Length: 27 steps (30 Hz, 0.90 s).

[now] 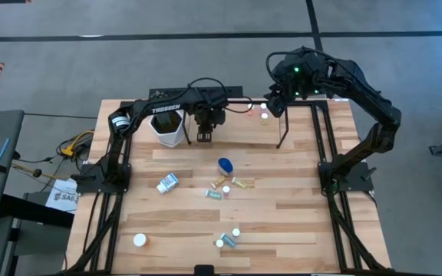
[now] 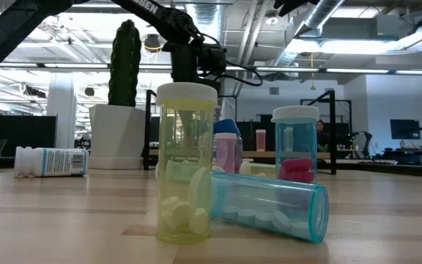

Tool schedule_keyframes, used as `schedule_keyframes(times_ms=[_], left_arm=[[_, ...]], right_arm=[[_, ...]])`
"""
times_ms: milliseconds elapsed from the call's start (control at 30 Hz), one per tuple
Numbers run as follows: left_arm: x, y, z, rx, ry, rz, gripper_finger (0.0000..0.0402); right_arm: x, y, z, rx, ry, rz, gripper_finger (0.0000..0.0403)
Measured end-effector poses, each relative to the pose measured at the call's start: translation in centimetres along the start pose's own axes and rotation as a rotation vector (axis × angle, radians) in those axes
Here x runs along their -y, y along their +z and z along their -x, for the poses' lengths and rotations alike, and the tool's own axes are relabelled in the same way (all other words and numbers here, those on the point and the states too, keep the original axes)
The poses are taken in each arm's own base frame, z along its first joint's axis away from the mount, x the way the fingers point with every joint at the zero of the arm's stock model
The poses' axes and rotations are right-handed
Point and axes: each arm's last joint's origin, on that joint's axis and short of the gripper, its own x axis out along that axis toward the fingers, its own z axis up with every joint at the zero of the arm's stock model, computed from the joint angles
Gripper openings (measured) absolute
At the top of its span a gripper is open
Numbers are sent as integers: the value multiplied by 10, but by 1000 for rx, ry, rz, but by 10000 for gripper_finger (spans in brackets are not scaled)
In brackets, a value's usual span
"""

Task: Pick and place medicine bottles onto shelf by color
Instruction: Put the small blue pill bottle on the shelf

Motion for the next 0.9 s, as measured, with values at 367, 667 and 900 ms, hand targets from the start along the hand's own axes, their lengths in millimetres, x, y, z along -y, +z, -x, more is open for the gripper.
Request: schedule_keyframes(times_ms=[367,667,900], left_arm=[[-1,0,0,0,1,44,147],[-4,3,15,-2,31,87,163],[-4,7,37,-3,24,101,163]], right_arm=[[0,0,0,0,0,0,195],[0,0,0,0,0,0,195],[0,0,0,0,0,0,195]])
